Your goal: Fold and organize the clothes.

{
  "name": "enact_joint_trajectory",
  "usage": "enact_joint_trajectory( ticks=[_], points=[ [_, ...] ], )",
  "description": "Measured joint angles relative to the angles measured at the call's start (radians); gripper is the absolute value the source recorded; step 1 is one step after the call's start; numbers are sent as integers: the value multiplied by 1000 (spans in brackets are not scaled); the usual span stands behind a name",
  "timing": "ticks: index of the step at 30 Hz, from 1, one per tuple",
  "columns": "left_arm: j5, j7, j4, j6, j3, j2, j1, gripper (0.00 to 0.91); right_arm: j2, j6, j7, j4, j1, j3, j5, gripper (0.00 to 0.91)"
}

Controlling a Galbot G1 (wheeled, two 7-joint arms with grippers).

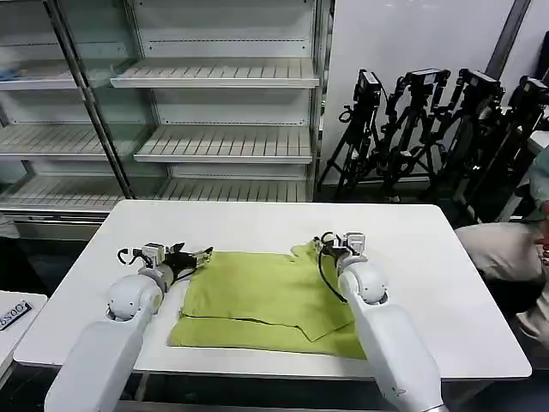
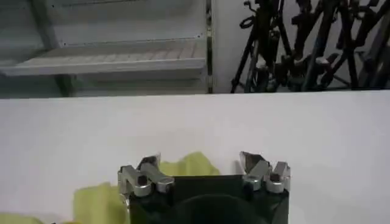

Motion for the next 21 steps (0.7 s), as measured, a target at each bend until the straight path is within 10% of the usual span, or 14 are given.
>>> enact_joint_trajectory(
  ticks=[1, 3, 4, 5, 6, 7, 21],
  points=[
    [-2, 1, -1, 0, 0, 1, 3, 887, 3, 0, 1, -5, 2, -1, 1, 907],
    [-9, 2, -9, 0, -2, 0, 10, 181, 6, -1, 3, -13, 5, -3, 2, 877],
    [-12, 3, -12, 0, -2, 0, 13, 91, 8, 0, 4, -16, 6, -4, 2, 756],
    [-15, 4, -16, 0, -2, 0, 17, 10, 10, 0, 5, -19, 7, -5, 2, 413],
    [-18, 6, -20, 0, -2, 0, 21, 10, 12, 0, 5, -23, 8, -6, 4, 30],
    [-21, 7, -21, 0, -2, 0, 24, 20, 13, 1, 5, -25, 8, -6, 6, 0],
    [-35, 16, -20, -1, 2, -10, 34, 10, 12, 2, 1, -25, 2, -5, 31, 0]
  ],
)
